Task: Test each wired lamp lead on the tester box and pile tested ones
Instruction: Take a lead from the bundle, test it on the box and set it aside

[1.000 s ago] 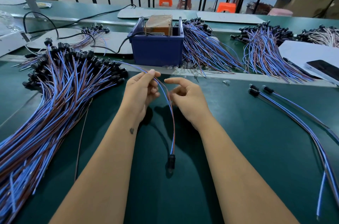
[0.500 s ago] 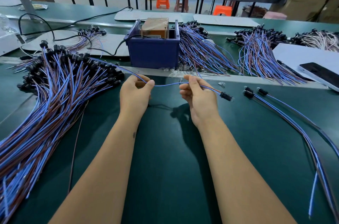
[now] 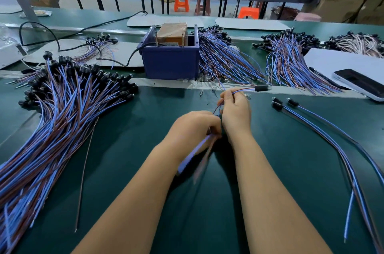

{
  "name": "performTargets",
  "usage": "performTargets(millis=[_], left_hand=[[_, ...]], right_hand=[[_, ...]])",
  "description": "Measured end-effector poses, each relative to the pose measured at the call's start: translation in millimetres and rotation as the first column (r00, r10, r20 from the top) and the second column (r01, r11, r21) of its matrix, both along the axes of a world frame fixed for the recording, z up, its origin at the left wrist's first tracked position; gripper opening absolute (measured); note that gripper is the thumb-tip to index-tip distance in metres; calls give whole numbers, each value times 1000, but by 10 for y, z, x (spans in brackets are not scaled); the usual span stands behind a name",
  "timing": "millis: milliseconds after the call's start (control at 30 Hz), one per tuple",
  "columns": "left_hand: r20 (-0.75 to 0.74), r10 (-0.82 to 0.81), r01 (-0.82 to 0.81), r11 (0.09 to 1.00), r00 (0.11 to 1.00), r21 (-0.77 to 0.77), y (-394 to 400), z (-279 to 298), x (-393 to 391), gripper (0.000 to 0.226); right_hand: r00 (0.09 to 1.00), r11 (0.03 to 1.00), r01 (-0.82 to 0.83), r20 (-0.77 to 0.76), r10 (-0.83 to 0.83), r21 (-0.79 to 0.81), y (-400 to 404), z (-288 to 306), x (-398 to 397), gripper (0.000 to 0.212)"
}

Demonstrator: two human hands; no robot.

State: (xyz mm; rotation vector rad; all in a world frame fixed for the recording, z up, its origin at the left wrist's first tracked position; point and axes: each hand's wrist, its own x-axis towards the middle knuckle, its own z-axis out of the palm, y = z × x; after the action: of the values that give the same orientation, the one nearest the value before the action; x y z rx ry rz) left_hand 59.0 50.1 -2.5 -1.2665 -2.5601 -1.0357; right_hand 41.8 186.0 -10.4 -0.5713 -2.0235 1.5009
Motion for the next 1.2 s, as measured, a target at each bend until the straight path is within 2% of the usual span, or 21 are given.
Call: performTargets(millis=[100,200,300,367,433,500,633,767,900,967,1067,1200], left_hand=[[-12,-75,75,997,997,-29,73,28,85,6],[-82,-104,102,994,991,-34,152,45,176,8],[-140,-190,180,980,972,-87,307,57,322,14],[-132,-234,220,969,963,-110,461,48,426,26],[-100,-247,234,964,964,-125,620,39,522,43],[-55,-279,271,955,959,-117,822,47,652,49],[-11,-391,385,908,920,-164,1177,44,901,36],[-37,-413,394,888,910,-236,1473,-6,1166,30],[27,-423,422,895,906,-141,1449,0,1105,31],[79,-335,340,938,939,-65,1330,0,953,28],[204,-71,64,997,976,40,1097,25,652,25],[276,241,-273,958,931,84,653,85,260,20]], right_hand=[[995,994,-75,73,69,80,58,2,15,20],[958,930,-223,240,155,292,238,84,74,17],[910,793,-300,408,72,530,534,178,198,21],[878,717,-317,477,-26,621,752,207,327,21],[856,684,-312,507,-99,660,937,207,453,20],[846,674,-274,505,-171,686,1146,223,624,17],[814,639,-209,494,-305,740,1443,252,849,12],[747,595,-177,500,-437,784,1666,276,998,14],[706,603,-149,512,-490,783,1718,311,1075,15],[745,598,-140,481,-462,790,1601,331,1043,22],[840,588,-142,411,-354,796,1266,366,910,27],[928,605,-223,357,-110,765,594,321,596,24]])
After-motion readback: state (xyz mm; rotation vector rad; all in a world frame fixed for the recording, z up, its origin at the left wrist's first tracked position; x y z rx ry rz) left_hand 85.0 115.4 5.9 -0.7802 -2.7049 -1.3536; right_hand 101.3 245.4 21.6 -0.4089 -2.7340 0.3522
